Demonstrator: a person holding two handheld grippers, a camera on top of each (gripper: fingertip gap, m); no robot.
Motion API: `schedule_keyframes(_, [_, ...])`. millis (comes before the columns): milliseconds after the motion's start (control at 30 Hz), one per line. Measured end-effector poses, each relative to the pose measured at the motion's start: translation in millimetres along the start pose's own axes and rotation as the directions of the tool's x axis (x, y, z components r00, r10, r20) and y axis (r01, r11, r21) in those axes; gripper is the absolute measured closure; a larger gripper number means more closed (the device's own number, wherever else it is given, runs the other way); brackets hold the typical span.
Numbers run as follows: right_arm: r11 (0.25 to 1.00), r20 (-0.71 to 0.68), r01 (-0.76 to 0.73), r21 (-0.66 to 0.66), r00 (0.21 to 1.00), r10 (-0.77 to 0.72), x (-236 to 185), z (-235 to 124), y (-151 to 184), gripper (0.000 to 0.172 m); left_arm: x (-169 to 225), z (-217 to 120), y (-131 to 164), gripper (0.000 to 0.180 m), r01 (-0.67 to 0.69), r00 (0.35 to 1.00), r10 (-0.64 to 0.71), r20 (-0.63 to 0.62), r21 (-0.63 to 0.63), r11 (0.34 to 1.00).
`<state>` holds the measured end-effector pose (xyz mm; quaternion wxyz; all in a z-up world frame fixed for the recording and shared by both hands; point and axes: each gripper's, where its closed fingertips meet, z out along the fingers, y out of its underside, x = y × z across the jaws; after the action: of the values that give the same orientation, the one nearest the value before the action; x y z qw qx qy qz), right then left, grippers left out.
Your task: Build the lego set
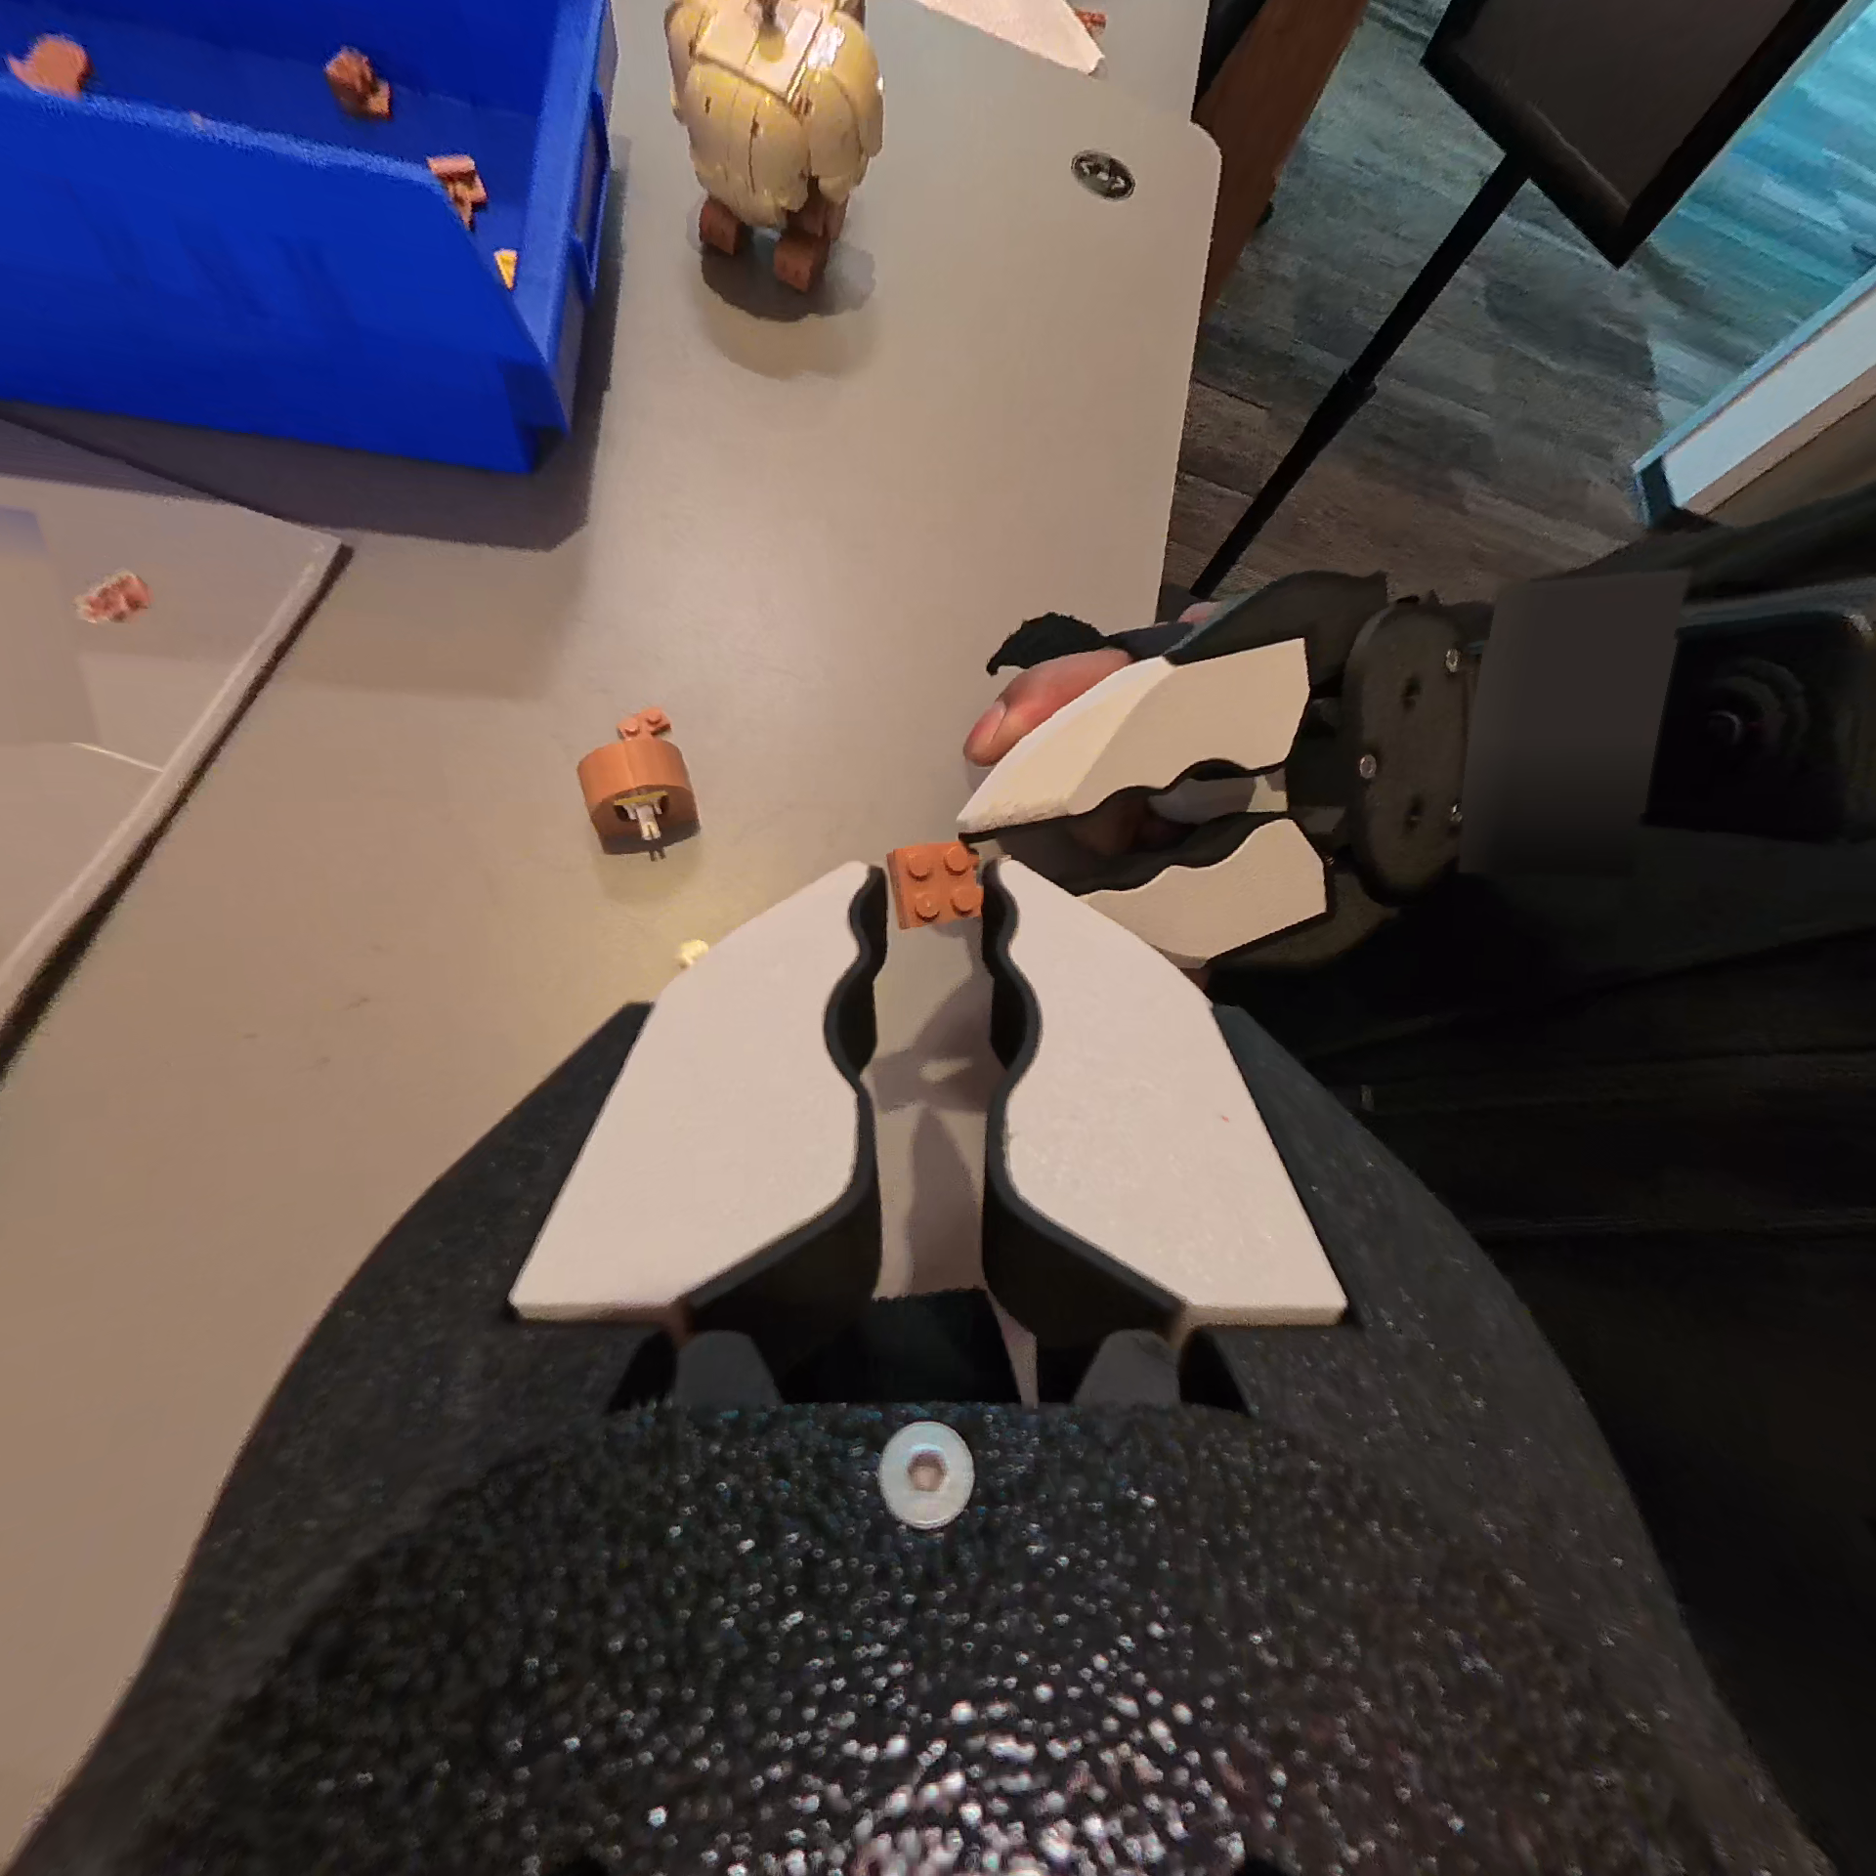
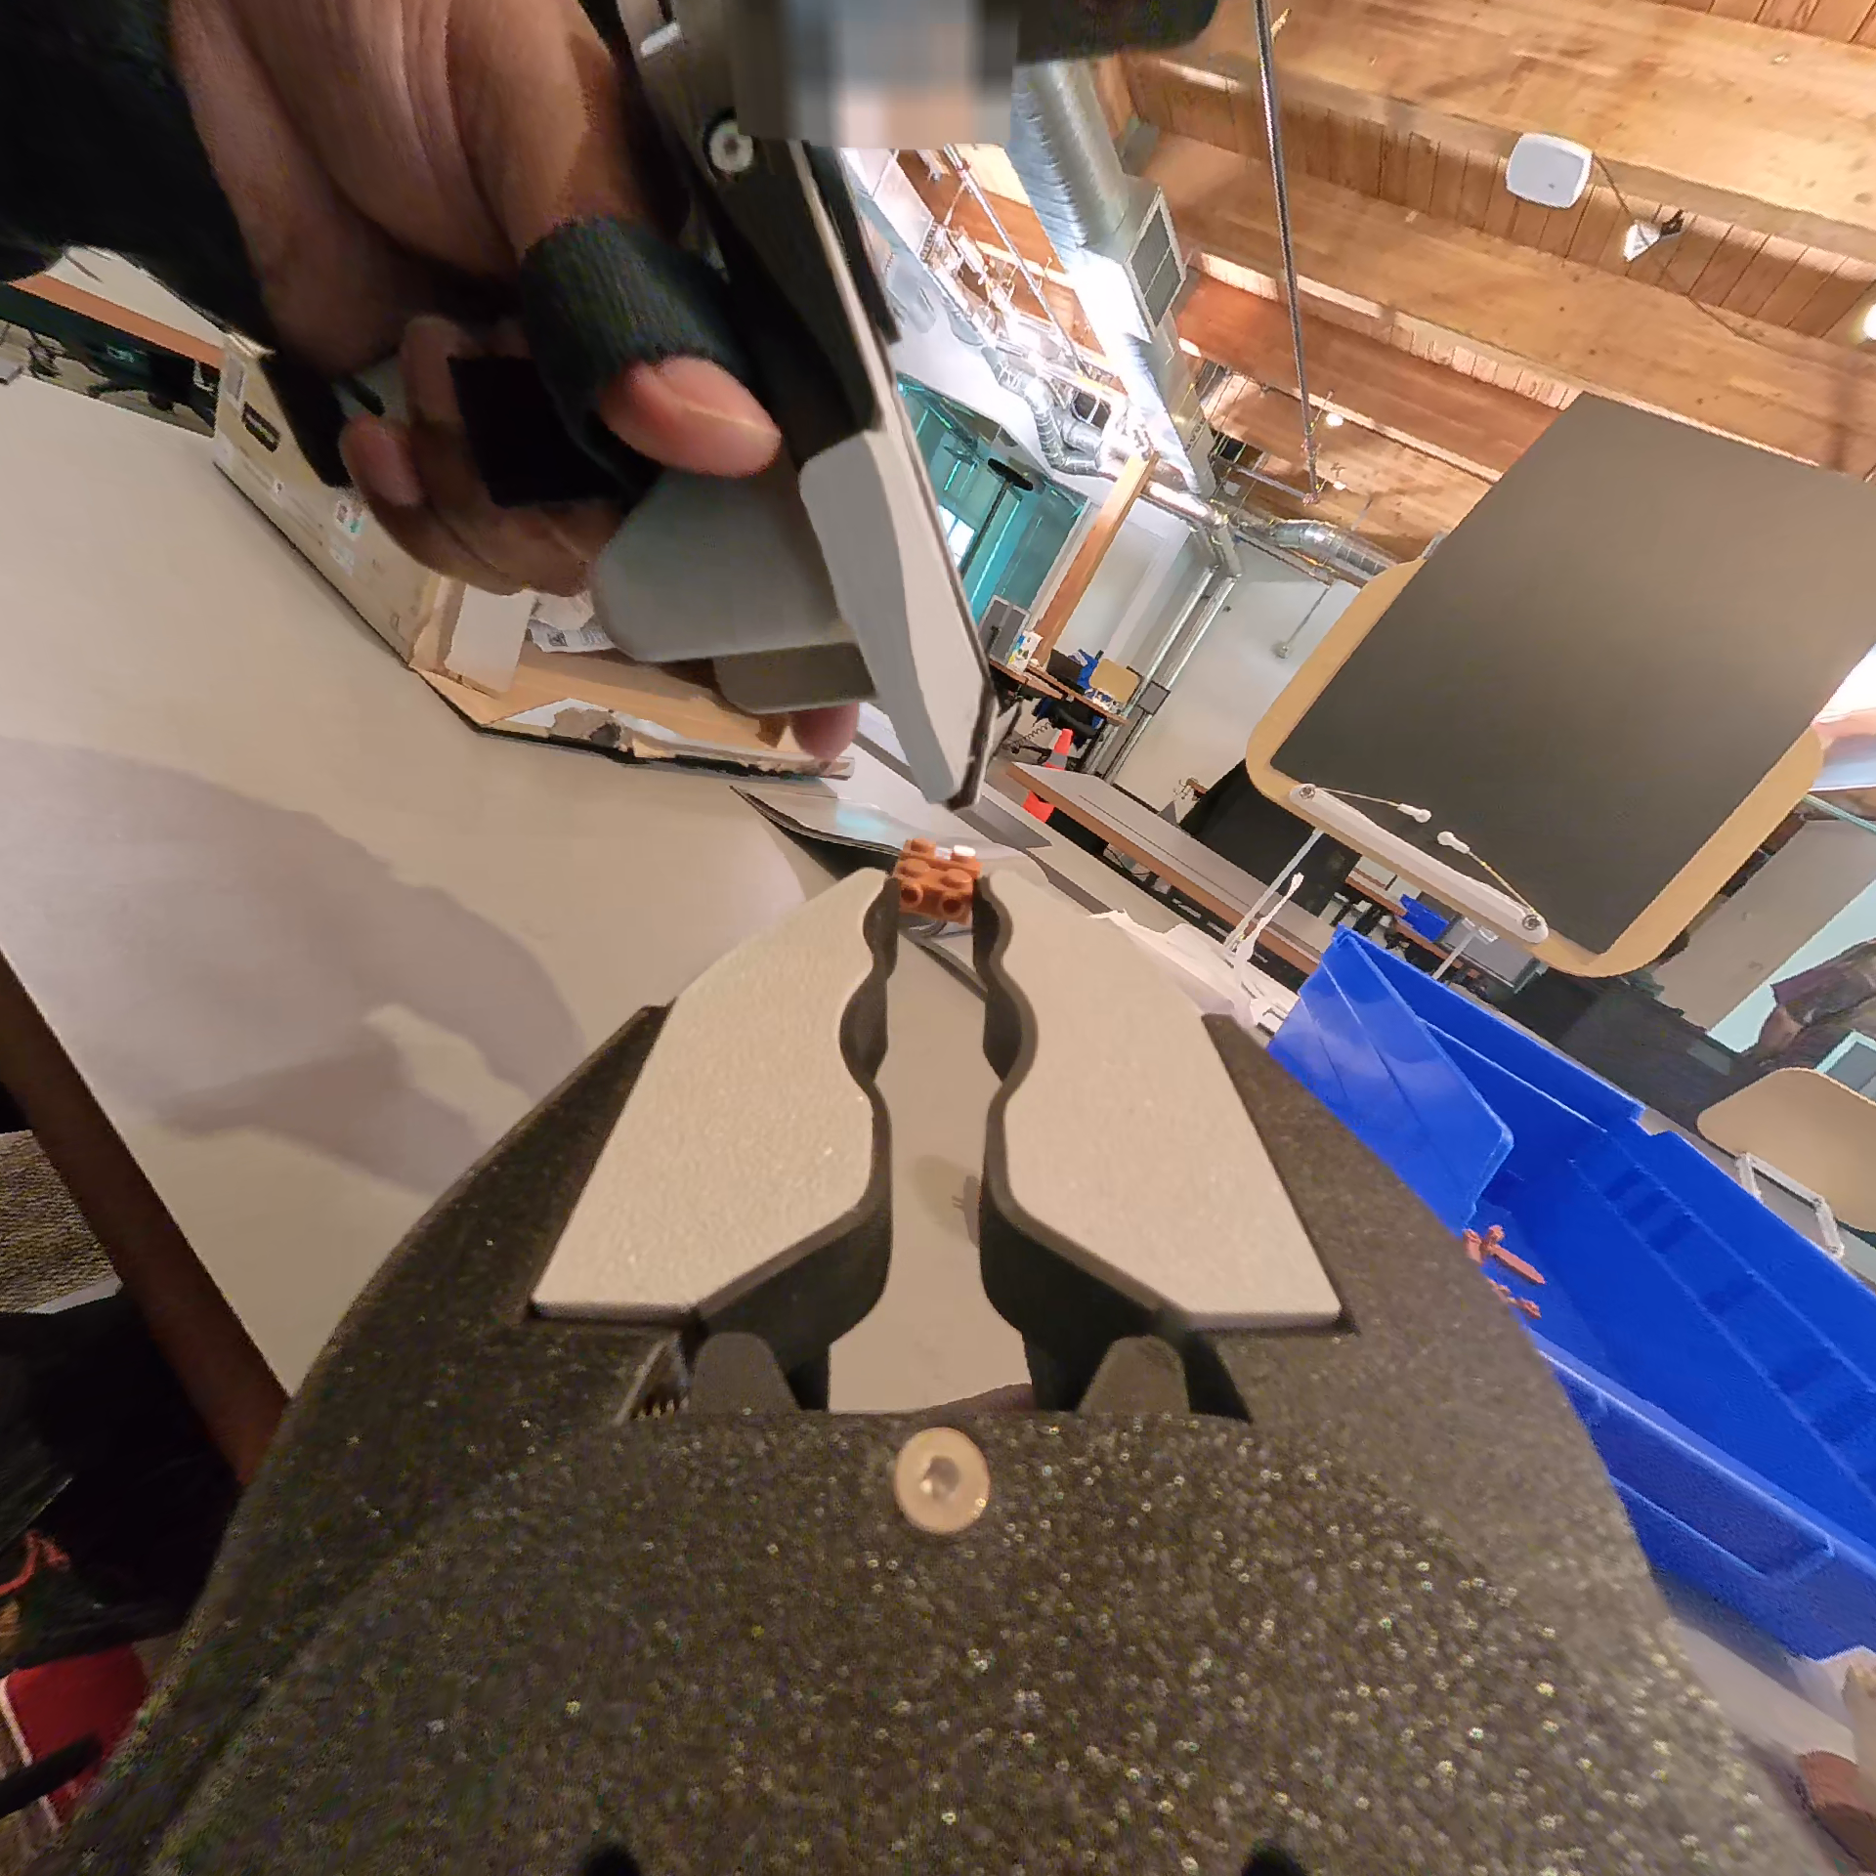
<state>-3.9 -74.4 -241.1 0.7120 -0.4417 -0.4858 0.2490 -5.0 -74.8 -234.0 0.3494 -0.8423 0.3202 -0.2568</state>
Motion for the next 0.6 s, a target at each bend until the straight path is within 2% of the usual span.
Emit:
schedule_keyframes(133, [0.999, 0.041, -0.041, -0.007, 0.998, 0.041, 0.9, -0.1, 0.7, 0.158, -2.5, -8.8, -2.6, 0.151, -0.204, 0.978, 0.201, 0.059, 0.052, 0.978])
schedule_keyframes(267, [0.991, 0.120, -0.133, -0.004, 0.984, 0.133, 1.9, 0.3, -0.9, 0.158, -10.6, -19.4, -2.9, 0.145, -0.417, 0.905, 0.397, 0.153, 0.130, 0.900])
schedule_keyframes(433, [0.954, 0.271, -0.300, -0.007, 0.918, 0.290, 1.6, -1.2, -9.1, 0.158, -4.7, -22.5, 11.2, 0.141, -0.680, 0.732, 0.646, 0.216, 0.201, 0.705])
schedule_keyframes(533, [0.909, 0.386, -0.416, -0.036, 0.833, 0.396, -0.9, -3.0, -15.0, 0.158, -0.9, -20.2, 11.3, 0.139, -0.766, 0.643, 0.712, 0.283, 0.239, 0.596])
schedule_keyframes(600, [0.876, 0.438, -0.478, -0.064, 0.775, 0.455, 0.2, -3.3, -17.6, 0.158, -1.5, -19.7, 7.5, 0.139, -0.836, 0.549, 0.748, 0.373, 0.234, 0.496])
